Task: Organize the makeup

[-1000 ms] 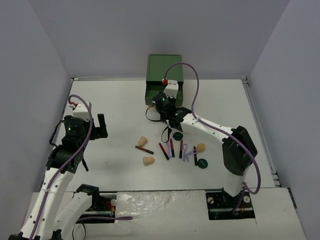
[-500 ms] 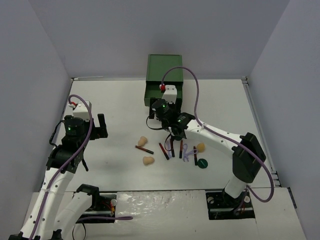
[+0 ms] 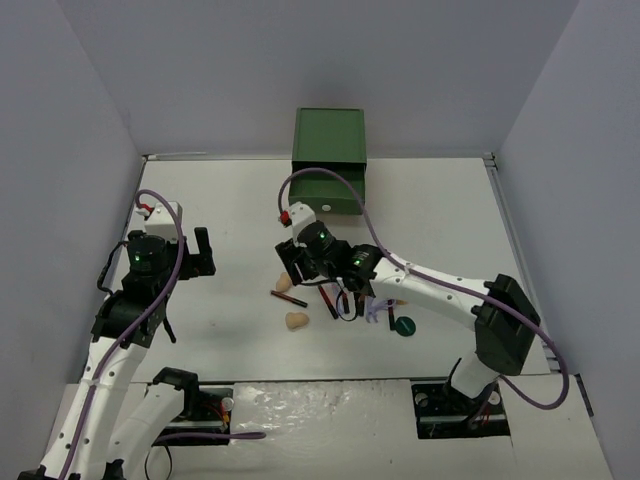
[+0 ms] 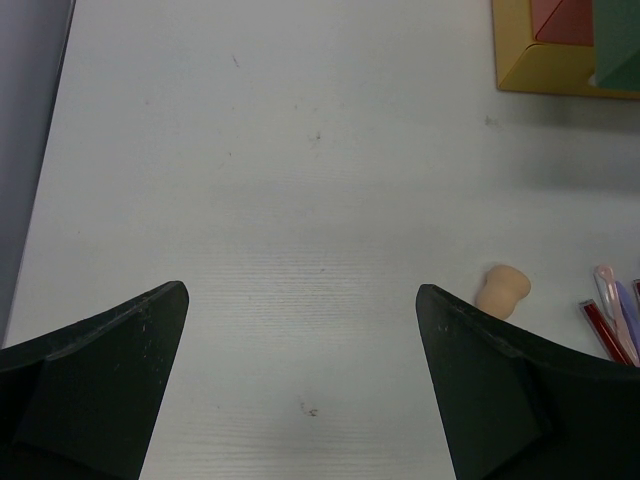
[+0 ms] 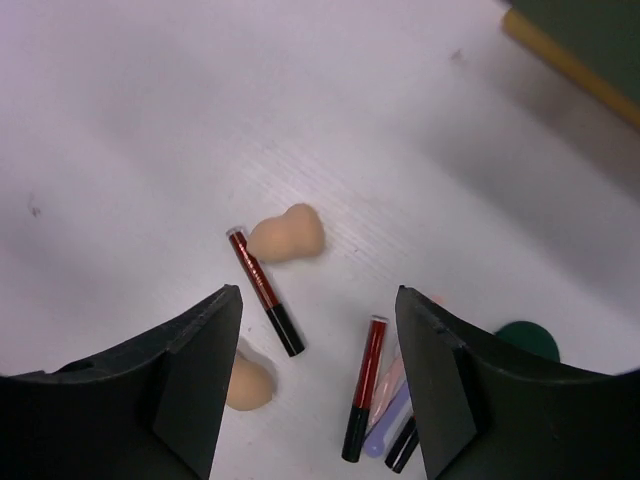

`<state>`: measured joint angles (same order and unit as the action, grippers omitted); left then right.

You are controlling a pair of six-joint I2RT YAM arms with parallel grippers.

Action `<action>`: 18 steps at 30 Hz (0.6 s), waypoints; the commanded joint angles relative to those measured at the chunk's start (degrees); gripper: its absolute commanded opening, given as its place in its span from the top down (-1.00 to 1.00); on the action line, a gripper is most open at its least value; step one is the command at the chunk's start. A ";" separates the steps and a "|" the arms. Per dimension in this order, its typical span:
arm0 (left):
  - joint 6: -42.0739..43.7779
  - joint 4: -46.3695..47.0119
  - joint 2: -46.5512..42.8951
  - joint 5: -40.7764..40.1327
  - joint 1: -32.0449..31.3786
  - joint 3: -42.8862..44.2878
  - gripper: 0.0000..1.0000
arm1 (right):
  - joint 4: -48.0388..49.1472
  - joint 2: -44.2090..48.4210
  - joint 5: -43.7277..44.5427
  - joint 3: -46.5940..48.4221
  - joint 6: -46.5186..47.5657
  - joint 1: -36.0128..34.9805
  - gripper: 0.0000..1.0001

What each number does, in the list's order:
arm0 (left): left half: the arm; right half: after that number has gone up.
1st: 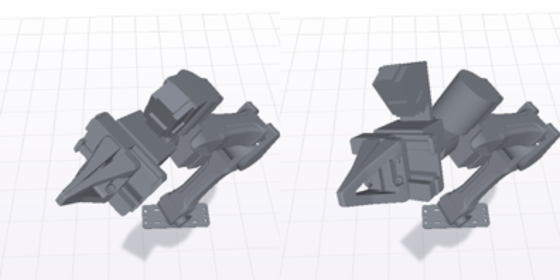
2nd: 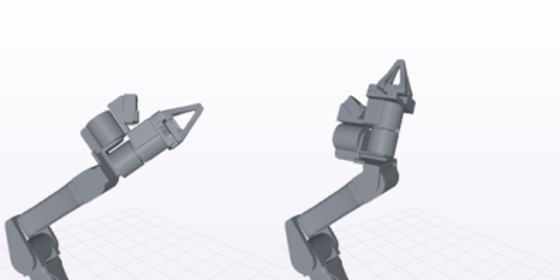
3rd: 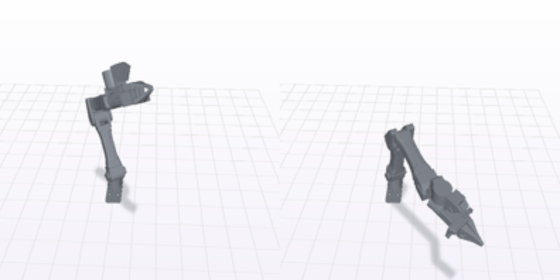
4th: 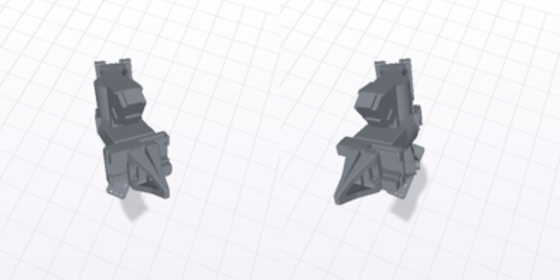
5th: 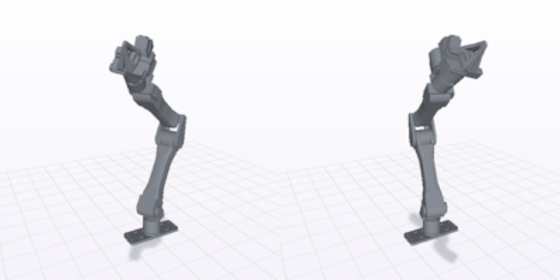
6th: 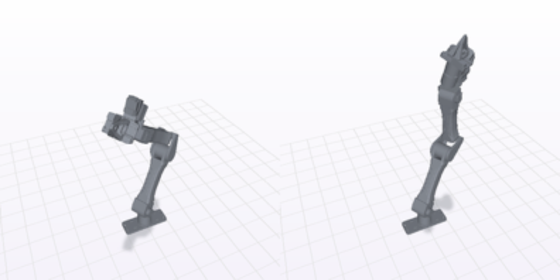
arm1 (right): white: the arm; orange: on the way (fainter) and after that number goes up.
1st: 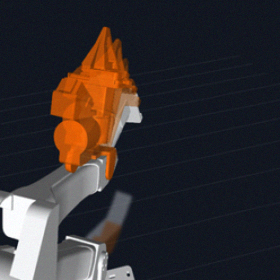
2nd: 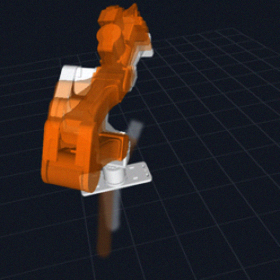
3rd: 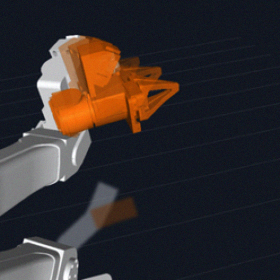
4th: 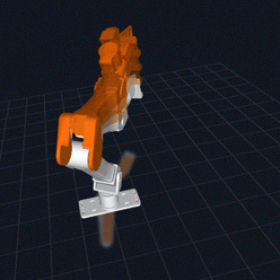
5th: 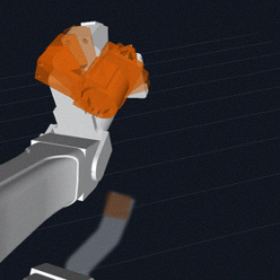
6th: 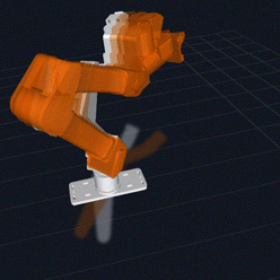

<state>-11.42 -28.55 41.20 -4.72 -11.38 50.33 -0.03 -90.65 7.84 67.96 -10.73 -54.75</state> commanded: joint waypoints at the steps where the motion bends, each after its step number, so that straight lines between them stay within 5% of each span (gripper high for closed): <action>1: -0.89 2.01 0.54 -0.11 0.39 2.06 -0.94 | 1.26 -7.63 -8.32 -0.04 6.40 -0.80 -0.06; 18: -0.97 2.03 0.90 -0.20 0.41 1.97 -0.94 | 7.39 -19.40 -15.99 -2.44 11.54 -2.58 0.31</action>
<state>-11.42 -28.98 41.95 -4.75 -11.22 50.33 4.50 -109.50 -7.21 66.01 -0.93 -57.16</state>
